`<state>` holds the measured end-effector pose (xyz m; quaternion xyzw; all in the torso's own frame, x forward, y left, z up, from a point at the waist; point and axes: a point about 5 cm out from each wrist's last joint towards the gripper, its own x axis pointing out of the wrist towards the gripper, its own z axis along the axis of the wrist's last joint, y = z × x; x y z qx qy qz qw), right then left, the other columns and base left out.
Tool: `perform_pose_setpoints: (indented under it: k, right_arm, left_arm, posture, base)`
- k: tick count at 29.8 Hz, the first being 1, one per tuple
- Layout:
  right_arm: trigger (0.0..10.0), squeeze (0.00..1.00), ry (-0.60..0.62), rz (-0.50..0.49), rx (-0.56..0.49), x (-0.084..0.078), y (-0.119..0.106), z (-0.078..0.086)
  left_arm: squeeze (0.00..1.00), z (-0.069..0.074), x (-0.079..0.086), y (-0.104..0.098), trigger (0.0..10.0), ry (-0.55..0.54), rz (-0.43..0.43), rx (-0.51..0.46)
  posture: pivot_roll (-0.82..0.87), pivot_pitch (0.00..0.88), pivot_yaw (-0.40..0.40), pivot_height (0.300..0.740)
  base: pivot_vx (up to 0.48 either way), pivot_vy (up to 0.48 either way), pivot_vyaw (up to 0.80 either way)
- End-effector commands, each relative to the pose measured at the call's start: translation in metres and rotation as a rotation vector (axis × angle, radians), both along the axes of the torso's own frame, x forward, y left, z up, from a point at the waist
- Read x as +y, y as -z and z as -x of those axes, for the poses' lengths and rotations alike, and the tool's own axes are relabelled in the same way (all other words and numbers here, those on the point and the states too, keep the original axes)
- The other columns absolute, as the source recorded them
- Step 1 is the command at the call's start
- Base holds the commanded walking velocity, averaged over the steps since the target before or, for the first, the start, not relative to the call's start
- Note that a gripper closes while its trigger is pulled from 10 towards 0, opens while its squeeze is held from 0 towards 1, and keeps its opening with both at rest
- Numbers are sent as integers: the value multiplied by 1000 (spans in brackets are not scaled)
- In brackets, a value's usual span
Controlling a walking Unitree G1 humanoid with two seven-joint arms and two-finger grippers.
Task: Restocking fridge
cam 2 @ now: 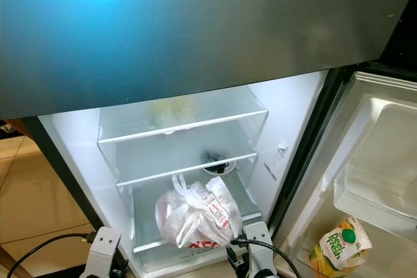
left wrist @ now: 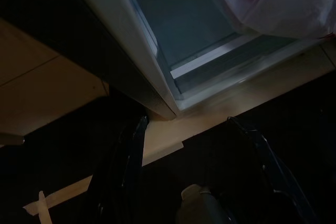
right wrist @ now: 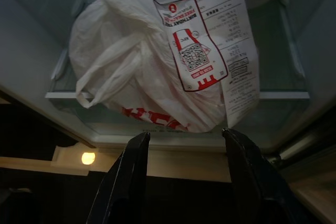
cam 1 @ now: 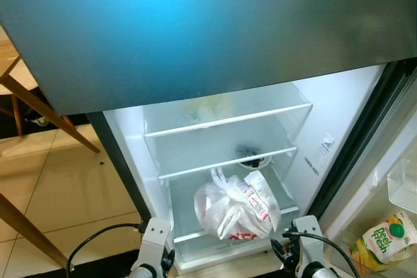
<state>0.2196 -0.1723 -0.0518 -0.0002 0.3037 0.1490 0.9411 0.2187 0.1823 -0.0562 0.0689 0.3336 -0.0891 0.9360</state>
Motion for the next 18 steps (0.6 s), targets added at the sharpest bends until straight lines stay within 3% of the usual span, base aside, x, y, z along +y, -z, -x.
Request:
perform_pose_setpoints:
  k: [1, 8, 18]
  right_arm:
    - [10000, 0, 2, -24, -7, 1, 1, 3]
    - [10000, 0, 5, -33, -11, 1, 1, 4]
    - [10000, 0, 21, -26, -18, -1, 0, 3]
  left_arm:
    - [0, 3, 6, 1, 10000, 8, -21, 11]
    - [0, 5, 6, 2, 10000, 10, -21, 16]
    - [0, 5, 7, 2, 10000, 11, -22, 17]
  posture:
    - [-12, 0, 24, 621]
    - [-14, 0, 26, 651]
    - [-16, 2, 29, 651]
  base:
    - [0, 0, 0]
    - [0, 0, 0]
    - [0, 0, 0]
